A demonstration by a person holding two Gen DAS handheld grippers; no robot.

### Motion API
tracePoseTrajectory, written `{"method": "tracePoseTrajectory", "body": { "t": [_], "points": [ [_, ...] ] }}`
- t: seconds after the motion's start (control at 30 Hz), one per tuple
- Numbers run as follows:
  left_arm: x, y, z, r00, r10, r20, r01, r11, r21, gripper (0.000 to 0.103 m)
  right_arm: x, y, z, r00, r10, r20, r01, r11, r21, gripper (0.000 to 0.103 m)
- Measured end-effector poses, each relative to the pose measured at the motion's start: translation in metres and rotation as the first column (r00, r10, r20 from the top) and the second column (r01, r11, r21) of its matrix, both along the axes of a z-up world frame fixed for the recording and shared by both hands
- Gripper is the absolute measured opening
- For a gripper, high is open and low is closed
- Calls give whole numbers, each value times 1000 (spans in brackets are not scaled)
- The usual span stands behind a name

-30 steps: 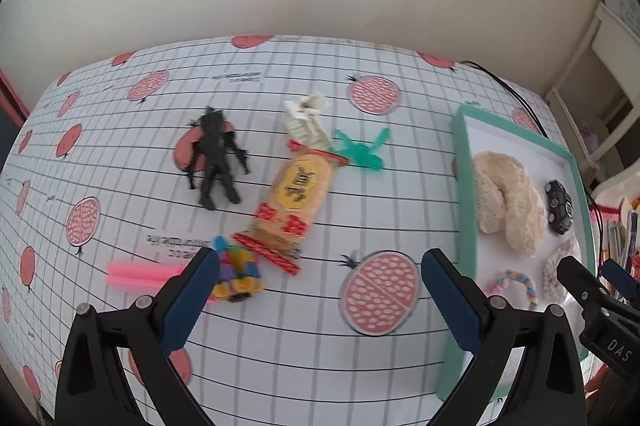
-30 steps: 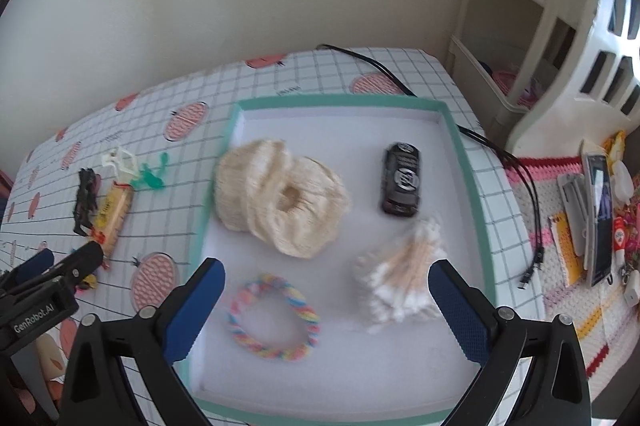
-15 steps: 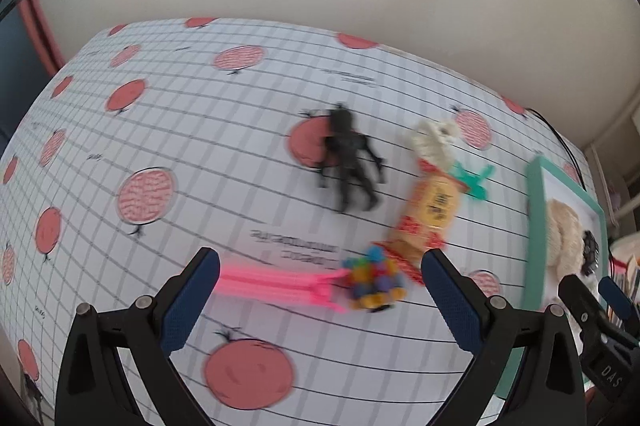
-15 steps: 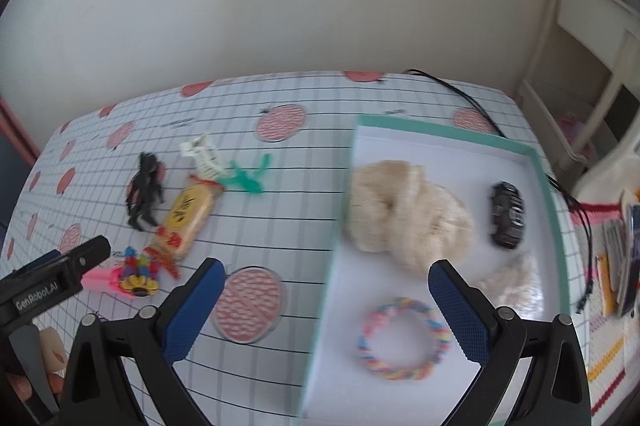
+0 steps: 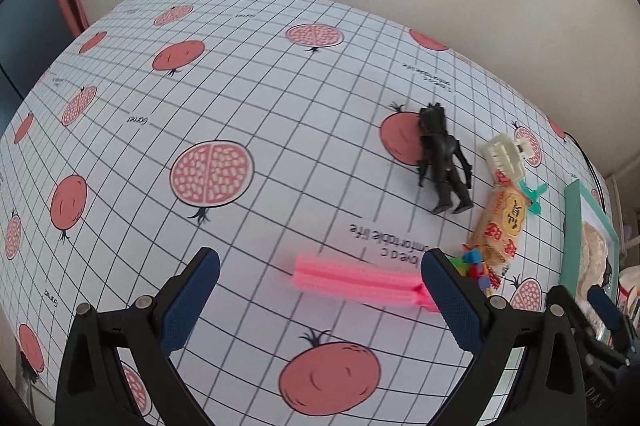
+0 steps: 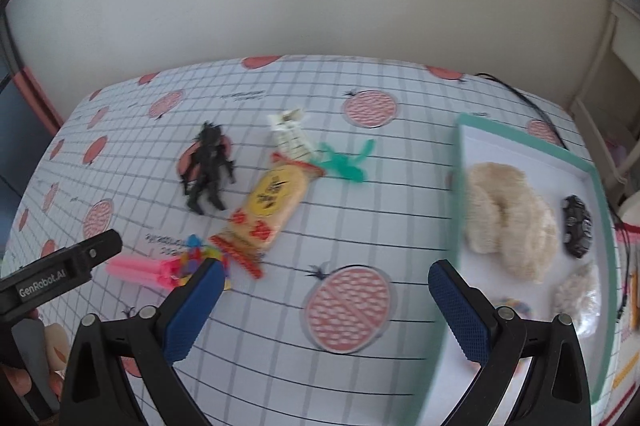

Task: Organize objects
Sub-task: 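Move both grippers back toward the pink hair clip and block toy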

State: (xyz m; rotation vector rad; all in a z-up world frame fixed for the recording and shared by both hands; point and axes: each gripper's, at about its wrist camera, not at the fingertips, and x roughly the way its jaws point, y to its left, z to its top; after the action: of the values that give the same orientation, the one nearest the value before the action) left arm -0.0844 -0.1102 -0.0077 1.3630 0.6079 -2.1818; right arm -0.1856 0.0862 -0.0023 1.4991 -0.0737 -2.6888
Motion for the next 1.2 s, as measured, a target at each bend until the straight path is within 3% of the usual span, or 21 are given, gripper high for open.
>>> {"method": "tracePoseTrajectory", "body": {
  "t": [0.2,0.4,0.8,1.2],
  "points": [
    [8,-14,-4,999,34,2,-35,999,25,101,-2,-26,-11,998,56,22,-55,998,-16,103],
    [7,-15,-10,1000,-8,17,7,999,50,101,-4,-45,-24,994,97,43,-96,995,-26,101],
    [4,-6,-16,990,-123,66,122,992,15,101,-6,-61,-38,991,121,58,-120,992,-31,86],
    [1,-2,-16,978,-202,45,202,979,4,101,-9,-65,-45,990,122,66,-119,992,-42,72]
  ]
}}
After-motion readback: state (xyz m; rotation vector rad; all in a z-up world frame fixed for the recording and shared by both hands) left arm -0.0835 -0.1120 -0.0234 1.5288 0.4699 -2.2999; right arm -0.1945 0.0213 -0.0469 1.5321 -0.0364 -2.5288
